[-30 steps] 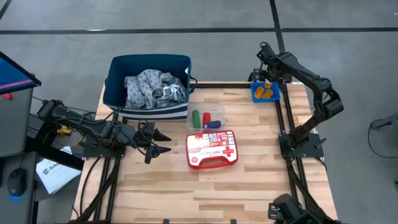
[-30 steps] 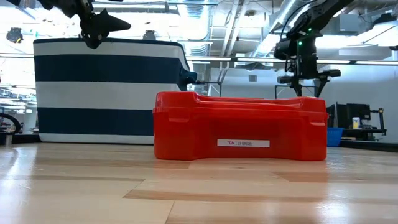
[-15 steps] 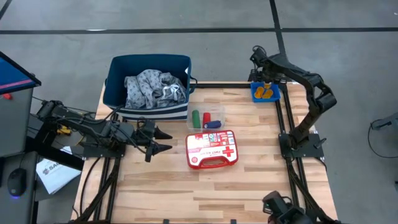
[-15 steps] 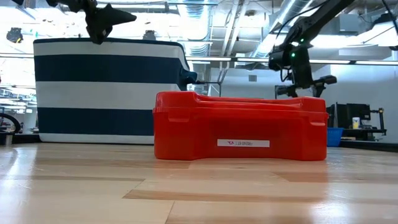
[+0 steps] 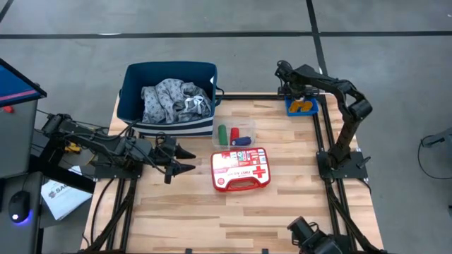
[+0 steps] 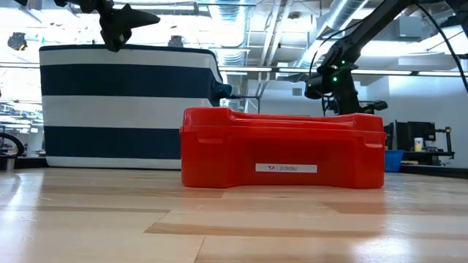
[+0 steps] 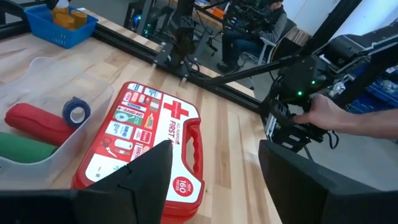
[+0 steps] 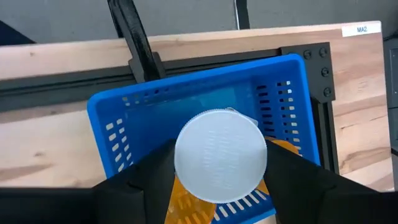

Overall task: Pick & place medical supplies in basket/bin
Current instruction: Put the orange pill bottle into the blue bin, then return to Home Position

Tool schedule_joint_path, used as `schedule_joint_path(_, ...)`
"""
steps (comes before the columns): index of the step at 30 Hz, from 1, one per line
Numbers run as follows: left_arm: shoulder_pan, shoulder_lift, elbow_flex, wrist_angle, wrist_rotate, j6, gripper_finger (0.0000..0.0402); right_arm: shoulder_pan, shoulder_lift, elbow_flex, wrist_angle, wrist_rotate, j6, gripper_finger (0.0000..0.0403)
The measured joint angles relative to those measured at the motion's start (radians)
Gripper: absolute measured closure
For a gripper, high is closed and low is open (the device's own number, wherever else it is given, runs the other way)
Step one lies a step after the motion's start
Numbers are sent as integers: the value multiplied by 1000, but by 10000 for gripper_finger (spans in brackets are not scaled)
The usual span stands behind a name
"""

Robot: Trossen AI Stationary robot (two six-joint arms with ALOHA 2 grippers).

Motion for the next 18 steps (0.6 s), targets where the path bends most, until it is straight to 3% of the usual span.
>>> schedule_joint_path(11,0,0,0,4,25,-10,169,-24,4,0,-50,-1,-32,143)
schedule_joint_path(18,0,0,0,4,28,-9,169,-14,-10,0,-50,0,-82,137)
